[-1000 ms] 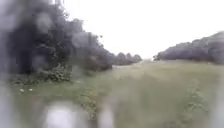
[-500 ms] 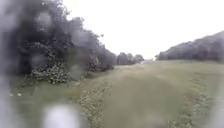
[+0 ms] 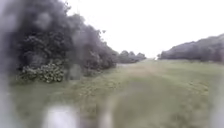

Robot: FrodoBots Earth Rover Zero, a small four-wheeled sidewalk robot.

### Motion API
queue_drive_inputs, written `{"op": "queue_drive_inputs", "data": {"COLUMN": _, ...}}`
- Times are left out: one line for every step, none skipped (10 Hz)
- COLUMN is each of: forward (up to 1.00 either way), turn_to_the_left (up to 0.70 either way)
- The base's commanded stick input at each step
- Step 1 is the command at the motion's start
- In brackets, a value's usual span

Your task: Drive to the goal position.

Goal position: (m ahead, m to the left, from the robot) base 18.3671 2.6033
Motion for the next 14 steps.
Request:
{"op": "queue_drive_inputs", "data": {"forward": 0.85, "turn_to_the_left": 0.0}}
{"op": "queue_drive_inputs", "data": {"forward": 0.85, "turn_to_the_left": 0.0}}
{"op": "queue_drive_inputs", "data": {"forward": 0.85, "turn_to_the_left": 0.0}}
{"op": "queue_drive_inputs", "data": {"forward": 0.85, "turn_to_the_left": 0.0}}
{"op": "queue_drive_inputs", "data": {"forward": 0.85, "turn_to_the_left": -0.17}}
{"op": "queue_drive_inputs", "data": {"forward": 0.85, "turn_to_the_left": -0.31}}
{"op": "queue_drive_inputs", "data": {"forward": 0.85, "turn_to_the_left": -0.33}}
{"op": "queue_drive_inputs", "data": {"forward": 0.85, "turn_to_the_left": -0.34}}
{"op": "queue_drive_inputs", "data": {"forward": 0.85, "turn_to_the_left": -0.34}}
{"op": "queue_drive_inputs", "data": {"forward": 0.85, "turn_to_the_left": -0.28}}
{"op": "queue_drive_inputs", "data": {"forward": 0.85, "turn_to_the_left": -0.26}}
{"op": "queue_drive_inputs", "data": {"forward": 0.85, "turn_to_the_left": -0.26}}
{"op": "queue_drive_inputs", "data": {"forward": 0.85, "turn_to_the_left": -0.26}}
{"op": "queue_drive_inputs", "data": {"forward": 0.85, "turn_to_the_left": -0.26}}
